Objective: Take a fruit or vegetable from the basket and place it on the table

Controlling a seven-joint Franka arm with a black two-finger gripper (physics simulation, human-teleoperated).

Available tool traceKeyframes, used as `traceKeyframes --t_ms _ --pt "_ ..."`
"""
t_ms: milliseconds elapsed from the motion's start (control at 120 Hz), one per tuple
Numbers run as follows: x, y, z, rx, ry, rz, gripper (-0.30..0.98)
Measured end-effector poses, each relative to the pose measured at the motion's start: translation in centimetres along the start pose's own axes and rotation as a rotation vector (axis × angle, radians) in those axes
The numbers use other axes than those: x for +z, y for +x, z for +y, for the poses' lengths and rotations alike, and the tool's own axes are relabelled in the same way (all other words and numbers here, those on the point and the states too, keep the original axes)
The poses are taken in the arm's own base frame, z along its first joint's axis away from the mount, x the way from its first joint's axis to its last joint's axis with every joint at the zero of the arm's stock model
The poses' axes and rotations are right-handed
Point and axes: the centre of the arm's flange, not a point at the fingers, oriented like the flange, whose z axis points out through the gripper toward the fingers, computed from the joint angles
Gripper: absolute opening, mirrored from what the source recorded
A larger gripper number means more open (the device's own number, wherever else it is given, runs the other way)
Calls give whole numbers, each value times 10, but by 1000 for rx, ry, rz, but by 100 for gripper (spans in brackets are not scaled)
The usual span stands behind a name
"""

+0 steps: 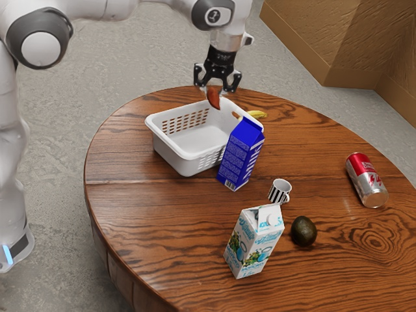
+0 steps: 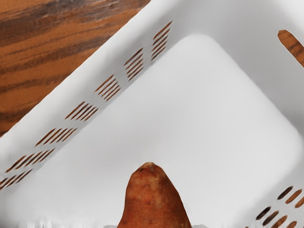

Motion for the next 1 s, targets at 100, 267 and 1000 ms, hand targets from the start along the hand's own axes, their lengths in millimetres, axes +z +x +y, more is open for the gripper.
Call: traceKeyframes --t_ms 100,267,1000 --pt "-9 -11 -25 4 22 -67 14" --pt "-10 -49 -81 56 34 -158 15" --pt "21 -270 -34 399 63 -68 17"
